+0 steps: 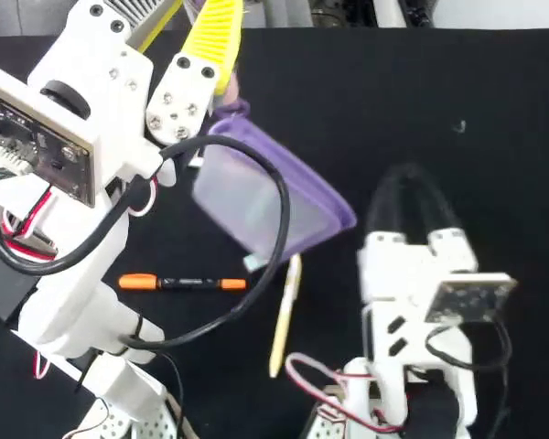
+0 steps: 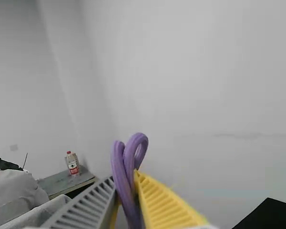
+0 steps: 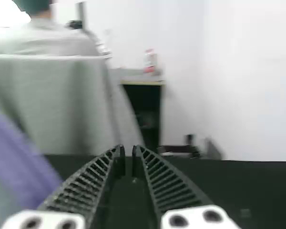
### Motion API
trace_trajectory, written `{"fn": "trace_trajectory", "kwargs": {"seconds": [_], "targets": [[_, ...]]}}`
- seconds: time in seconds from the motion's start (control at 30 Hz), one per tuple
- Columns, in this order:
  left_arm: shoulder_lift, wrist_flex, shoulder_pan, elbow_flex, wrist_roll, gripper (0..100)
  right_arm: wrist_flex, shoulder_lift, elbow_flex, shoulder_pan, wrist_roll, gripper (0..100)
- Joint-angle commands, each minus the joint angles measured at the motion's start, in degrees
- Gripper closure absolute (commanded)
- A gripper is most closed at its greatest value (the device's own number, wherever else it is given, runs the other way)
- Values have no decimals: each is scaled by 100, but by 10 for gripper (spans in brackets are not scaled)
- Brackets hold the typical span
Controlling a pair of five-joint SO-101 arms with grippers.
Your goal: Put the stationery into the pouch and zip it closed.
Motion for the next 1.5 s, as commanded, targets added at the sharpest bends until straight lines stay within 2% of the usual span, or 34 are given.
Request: {"fn": "trace_trajectory", "kwargs": {"seconds": [0.0,0.1,0.27,0.4,0.57,0.67,0.73,0.87,0.93,1.07,1.27,1.33,1.47], "targets": [[-105,-9,-22,-154,-9,971,642,-505,-426,-1468,-281,949],[-105,-9,-22,-154,-9,971,1029,-514,-787,-2488,-35,949],[88,9,-22,-154,-9,971,1257,-514,-664,-4185,826,949],[501,545,-22,-180,-9,971,1134,-453,-365,-5345,1407,949],[949,1345,-22,-189,-9,972,1178,-505,-92,-5248,1978,948],[1011,1662,-31,-189,-9,972,1653,-505,-101,-5240,2303,943],[1011,1881,-154,-189,-9,972,1960,-505,-110,-5240,2567,900],[1020,1881,-848,-180,-9,971,2312,-505,-110,-5231,2910,756],[1055,1881,-1314,-154,-9,971,2312,-505,-127,-5231,2910,721],[1064,1881,-2105,-154,-9,971,2312,-514,-514,-5231,2919,721],[1011,1881,-2229,-180,-9,971,2347,-514,-1068,-5222,2910,721],[1002,1881,-2220,-198,-9,971,2347,-505,-936,-4993,2901,721],[1002,1881,-2255,-189,-9,971,2048,-514,-338,-4018,2910,719]]}}
